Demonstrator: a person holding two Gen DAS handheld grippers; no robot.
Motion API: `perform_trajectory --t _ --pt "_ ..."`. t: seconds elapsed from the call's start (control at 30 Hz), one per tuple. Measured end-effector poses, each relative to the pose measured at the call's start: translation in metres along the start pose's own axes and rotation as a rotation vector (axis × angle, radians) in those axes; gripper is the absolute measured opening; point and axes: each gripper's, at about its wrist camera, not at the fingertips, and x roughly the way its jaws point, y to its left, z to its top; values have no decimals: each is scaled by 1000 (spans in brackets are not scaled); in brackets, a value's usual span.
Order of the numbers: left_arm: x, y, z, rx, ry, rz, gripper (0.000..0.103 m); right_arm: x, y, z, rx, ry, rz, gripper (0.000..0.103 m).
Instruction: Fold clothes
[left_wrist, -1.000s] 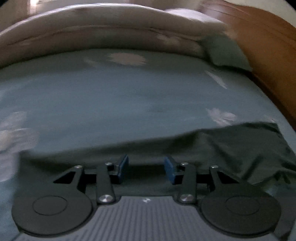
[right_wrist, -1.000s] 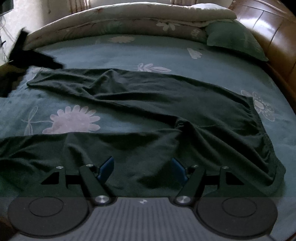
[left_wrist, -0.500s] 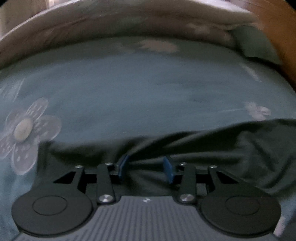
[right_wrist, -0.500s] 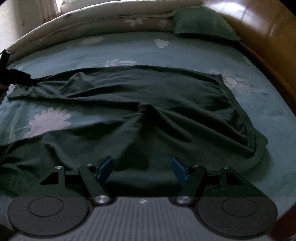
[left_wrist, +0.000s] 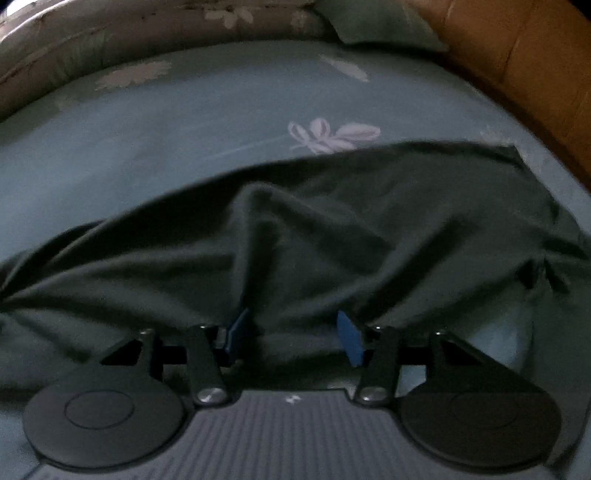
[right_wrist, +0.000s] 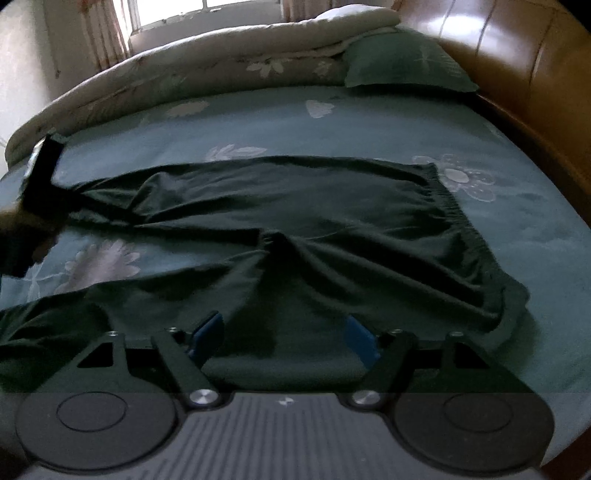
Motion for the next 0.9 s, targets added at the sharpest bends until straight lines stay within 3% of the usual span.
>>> perform_trajectory --t 0.17,0.23,0.43,0.67,0.83,0.9 --pt "-54 -21 -4 -1 -41 114 58 14 -38 3 -17 3 58 82" --pt "-74 -30 -7 -17 -48 116 65 23 -52 5 -33 9 91 82" --pt "-115 -62 -37 -61 -50 119 68 51 -85 11 -92 37 183 83" --pt "-106 -98 -107 -148 -7 131 68 84 -82 -4 -214 112 225 83" --pt "-87 -108 -151 -214 67 188 68 88 -83 -10 -230 112 276 95" --pt "-93 -106 -167 -267 52 199 69 88 -82 -11 -237 112 283 97"
